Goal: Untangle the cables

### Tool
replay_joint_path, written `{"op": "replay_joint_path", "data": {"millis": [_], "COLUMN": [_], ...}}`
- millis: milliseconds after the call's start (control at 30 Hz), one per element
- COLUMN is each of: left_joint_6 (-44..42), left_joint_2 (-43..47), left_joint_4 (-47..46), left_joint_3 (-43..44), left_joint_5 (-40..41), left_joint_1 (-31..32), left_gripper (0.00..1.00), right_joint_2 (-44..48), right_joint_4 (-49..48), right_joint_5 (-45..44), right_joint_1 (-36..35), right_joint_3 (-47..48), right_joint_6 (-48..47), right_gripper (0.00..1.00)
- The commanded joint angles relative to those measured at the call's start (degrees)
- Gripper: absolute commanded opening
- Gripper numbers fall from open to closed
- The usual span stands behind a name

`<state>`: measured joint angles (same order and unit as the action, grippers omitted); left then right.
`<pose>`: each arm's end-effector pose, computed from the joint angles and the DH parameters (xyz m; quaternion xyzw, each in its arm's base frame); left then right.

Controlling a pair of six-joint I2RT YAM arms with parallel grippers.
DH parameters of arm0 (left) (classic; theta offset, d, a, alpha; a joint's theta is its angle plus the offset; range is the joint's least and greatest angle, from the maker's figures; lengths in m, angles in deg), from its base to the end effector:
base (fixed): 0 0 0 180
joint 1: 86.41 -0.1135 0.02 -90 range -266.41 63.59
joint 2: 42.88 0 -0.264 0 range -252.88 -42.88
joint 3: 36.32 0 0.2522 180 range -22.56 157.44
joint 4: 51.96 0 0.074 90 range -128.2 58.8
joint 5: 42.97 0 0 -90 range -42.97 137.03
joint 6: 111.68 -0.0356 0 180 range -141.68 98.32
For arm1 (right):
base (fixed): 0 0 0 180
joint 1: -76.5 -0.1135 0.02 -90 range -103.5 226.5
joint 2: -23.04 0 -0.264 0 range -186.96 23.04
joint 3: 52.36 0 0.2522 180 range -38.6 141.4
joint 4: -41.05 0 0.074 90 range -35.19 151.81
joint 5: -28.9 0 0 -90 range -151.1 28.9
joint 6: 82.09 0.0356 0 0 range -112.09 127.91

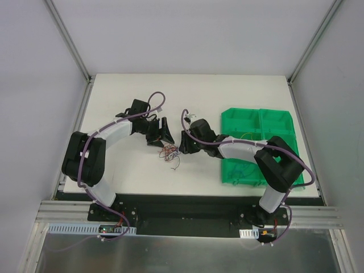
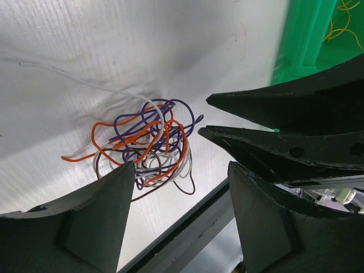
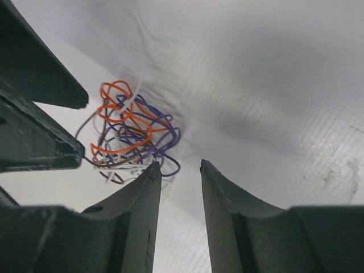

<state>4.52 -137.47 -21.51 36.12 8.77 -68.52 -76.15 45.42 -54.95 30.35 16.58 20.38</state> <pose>0.3136 -0.1244 0.2006 0.0400 0.9002 -0.4014 0.1643 0.2536 0.2695 0.1849 -0.2800 0.8391 0.2686 0.3814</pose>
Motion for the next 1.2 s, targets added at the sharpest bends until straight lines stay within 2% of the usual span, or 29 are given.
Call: {"op": "replay_joint_path", "data": {"millis": [0, 233, 433, 500, 633, 700, 767, 967, 1067, 1167], "left_joint_6": [-0.1, -0.4, -1.3, -1.7, -2.7, -2.6, -2.4, -2.6, -2.9, -3.1], "left_joint_2": [-2.1, -5.1, -5.5, -5.6, -6.4, -7.6, -9.9, -13.1, -13.9, -14.7], "left_joint_4": [0.7, 1.4, 2.8, 3.5, 5.2, 6.9, 8.4, 11.4, 12.1, 12.3], "left_joint_3": [1.9, 2.5, 2.9, 3.1, 3.7, 4.3, 5.3, 7.9, 8.6, 8.6], "left_joint_5": [1.3, 3.7, 7.8, 9.7, 14.1, 17.8, 20.1, 26.2, 28.3, 27.8], "left_joint_1": [-0.2, 1.4, 2.3, 2.8, 4.7, 5.4, 5.5, 5.5, 5.3, 5.2], "left_gripper": [0.66, 0.64, 0.65, 0.64, 0.61, 0.54, 0.55, 0.56, 0.56, 0.56], "right_joint_2": [0.1, -2.8, -4.7, -4.9, -4.6, -4.1, -3.2, 1.6, 7.9, 15.3], "right_joint_4": [-3.7, -8.4, -10.9, -11.4, -11.2, -10.7, -7.6, 6.6, 9.1, 9.1], "right_joint_5": [-4.7, -4.3, -8.3, -10.8, -18.8, -24.0, -30.8, -56.1, -62.8, -65.0], "right_joint_1": [-0.5, -1.7, -3.5, -4.1, -5.4, -6.7, -8.3, -11.9, -11.6, -10.9], "right_joint_3": [-1.4, -1.7, -1.5, -1.7, -2.3, -2.6, -2.0, 0.4, -1.4, -2.2], "right_joint_6": [-2.7, -3.4, -3.9, -3.9, -3.2, -3.2, -3.2, -1.6, -3.8, -9.6], "right_gripper": [0.37, 0.36, 0.35, 0.29, 0.15, 0.08, 0.02, 0.01, 0.00, 0.00]}}
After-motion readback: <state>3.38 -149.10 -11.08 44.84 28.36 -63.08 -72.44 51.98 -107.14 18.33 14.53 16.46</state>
